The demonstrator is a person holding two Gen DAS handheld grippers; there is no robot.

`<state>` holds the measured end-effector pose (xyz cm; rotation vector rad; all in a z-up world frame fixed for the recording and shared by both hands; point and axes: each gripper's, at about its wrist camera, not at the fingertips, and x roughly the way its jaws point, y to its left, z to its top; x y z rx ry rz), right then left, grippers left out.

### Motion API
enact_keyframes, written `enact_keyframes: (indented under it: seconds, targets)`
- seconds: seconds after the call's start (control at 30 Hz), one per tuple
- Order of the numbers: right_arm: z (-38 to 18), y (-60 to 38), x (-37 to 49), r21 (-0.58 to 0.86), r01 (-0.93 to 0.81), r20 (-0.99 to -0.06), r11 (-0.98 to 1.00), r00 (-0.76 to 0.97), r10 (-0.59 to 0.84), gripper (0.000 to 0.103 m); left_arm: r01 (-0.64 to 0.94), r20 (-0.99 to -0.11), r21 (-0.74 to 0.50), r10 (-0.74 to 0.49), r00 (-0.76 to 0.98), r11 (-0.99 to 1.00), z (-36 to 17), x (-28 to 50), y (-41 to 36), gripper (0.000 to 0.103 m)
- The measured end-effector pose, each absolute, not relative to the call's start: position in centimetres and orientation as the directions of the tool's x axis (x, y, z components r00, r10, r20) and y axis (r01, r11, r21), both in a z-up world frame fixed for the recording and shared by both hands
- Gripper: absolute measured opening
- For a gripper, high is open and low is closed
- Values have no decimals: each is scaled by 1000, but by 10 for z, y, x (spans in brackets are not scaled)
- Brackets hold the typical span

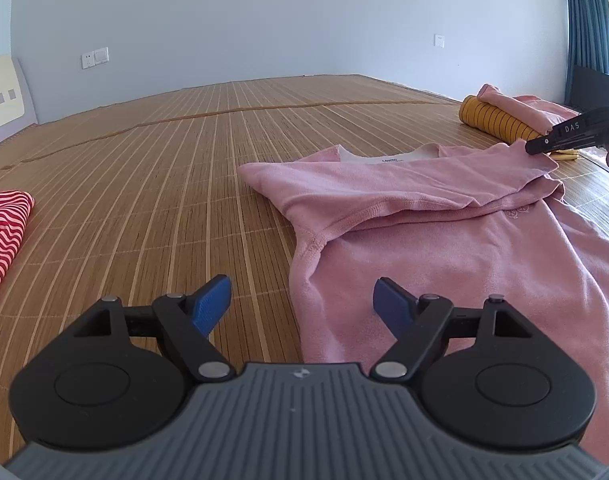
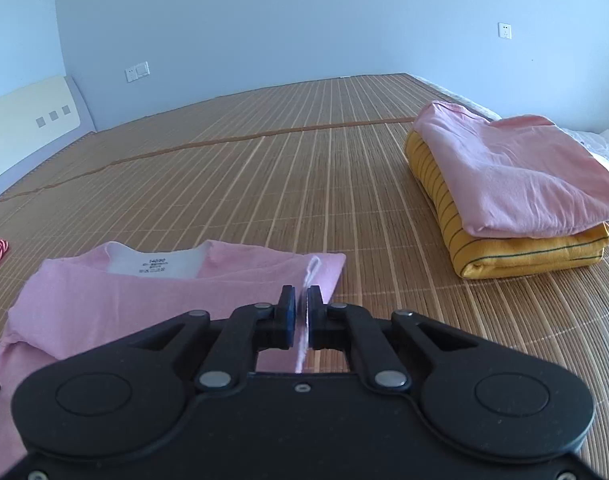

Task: Fold clothes

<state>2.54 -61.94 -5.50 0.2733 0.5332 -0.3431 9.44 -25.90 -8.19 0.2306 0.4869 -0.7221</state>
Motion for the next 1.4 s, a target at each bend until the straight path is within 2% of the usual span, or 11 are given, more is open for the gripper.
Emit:
enact_keyframes:
  seconds: [0.07,0.2,0.4,0.5,0.67,0.7,0.93,1.07,1.2,1.33,1.4]
  targets:
    - [-57,-619,17,160,412,-538,897,798,-271,22,678,-504,38,-572,647,734,-82,97,-258,82]
    - [-50,-603,3,188,334,-515,924,834,-197,25,688,-494,70,-574,653,722,-77,97,-266,82]
    - [-44,-550,36,139,172,-494,975,866,-83,29,703,-380,261,-599,705,662,-53,75,-309,85]
    - [-56,-539,51,150,139,-513,979,857,-43,29,724,-413,344,-596,688,598,-61,83,-343,86]
    - [-78,-543,46,75,153,-538,985,838,-90,28,640,-464,404,-457,759,653,-83,110,-343,86]
    - [-82,-546,42,57,158,-539,986,836,-103,27,617,-447,389,-446,776,684,-86,118,-332,86]
    - [-74,-542,21,-27,209,-527,977,828,-192,22,598,-536,117,-457,710,793,-81,155,-273,89]
    - [-65,-526,17,-85,162,-504,983,844,-183,32,601,-514,196,-440,736,775,-73,131,-281,88]
    - [-66,-497,28,-74,20,-497,997,866,-55,31,675,-465,250,-525,713,694,-61,100,-306,88]
    - [-77,-485,44,-110,47,-506,993,857,-96,29,670,-377,226,-571,730,707,-54,98,-338,88]
    - [-84,-485,46,-86,47,-521,995,850,-85,28,671,-393,235,-563,727,703,-58,106,-355,89]
